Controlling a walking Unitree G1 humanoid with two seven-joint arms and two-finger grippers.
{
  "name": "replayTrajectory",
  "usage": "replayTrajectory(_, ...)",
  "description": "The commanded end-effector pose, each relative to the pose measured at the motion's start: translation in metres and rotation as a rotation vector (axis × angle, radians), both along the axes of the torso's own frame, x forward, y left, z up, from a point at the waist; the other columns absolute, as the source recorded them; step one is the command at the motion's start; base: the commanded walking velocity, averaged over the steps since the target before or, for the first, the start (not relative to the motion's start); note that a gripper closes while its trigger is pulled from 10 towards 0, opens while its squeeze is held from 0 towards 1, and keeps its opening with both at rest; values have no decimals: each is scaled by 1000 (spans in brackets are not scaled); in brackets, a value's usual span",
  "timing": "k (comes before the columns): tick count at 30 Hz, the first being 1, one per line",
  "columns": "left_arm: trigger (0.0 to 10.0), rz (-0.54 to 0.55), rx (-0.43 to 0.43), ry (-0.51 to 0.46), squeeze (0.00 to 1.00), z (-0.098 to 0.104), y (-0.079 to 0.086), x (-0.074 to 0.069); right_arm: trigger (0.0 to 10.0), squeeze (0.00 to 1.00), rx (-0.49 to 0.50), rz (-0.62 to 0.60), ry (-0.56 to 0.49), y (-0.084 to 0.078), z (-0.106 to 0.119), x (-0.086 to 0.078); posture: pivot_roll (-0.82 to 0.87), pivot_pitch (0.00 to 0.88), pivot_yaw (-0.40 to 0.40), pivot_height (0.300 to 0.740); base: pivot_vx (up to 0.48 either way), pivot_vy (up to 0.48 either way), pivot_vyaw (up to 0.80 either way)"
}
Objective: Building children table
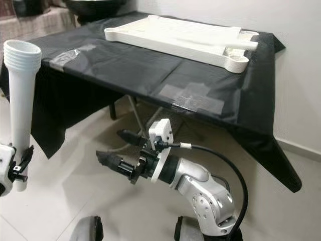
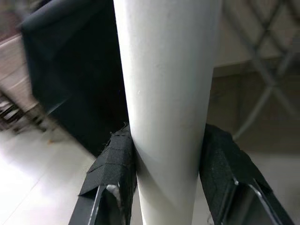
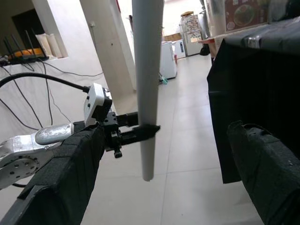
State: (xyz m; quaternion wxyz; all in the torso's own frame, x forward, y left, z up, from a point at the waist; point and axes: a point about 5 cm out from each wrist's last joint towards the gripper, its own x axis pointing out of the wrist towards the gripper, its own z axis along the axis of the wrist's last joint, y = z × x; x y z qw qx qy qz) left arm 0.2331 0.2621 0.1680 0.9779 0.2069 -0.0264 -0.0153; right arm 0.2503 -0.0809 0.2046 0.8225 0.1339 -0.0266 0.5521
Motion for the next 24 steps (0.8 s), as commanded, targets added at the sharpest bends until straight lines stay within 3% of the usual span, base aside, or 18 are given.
replayTrajectory(1, 10000, -49, 5, -14, 0, 4, -4, 1, 10000, 0, 11, 22, 1, 2, 1, 0, 38, 0, -26, 605, 0, 0, 0)
replayTrajectory(15, 10000, -312, 47, 24, 0, 7, -33, 11, 10000, 0, 46, -47, -9, 1, 7, 17, 26, 0, -16, 660, 0, 0, 0)
replayTrajectory(24, 10000, -321, 70, 34, 0, 3, -34, 13, 10000, 0, 59, -55, -8, 3, 8, 18, 22, 0, -17, 690, 0, 0, 0)
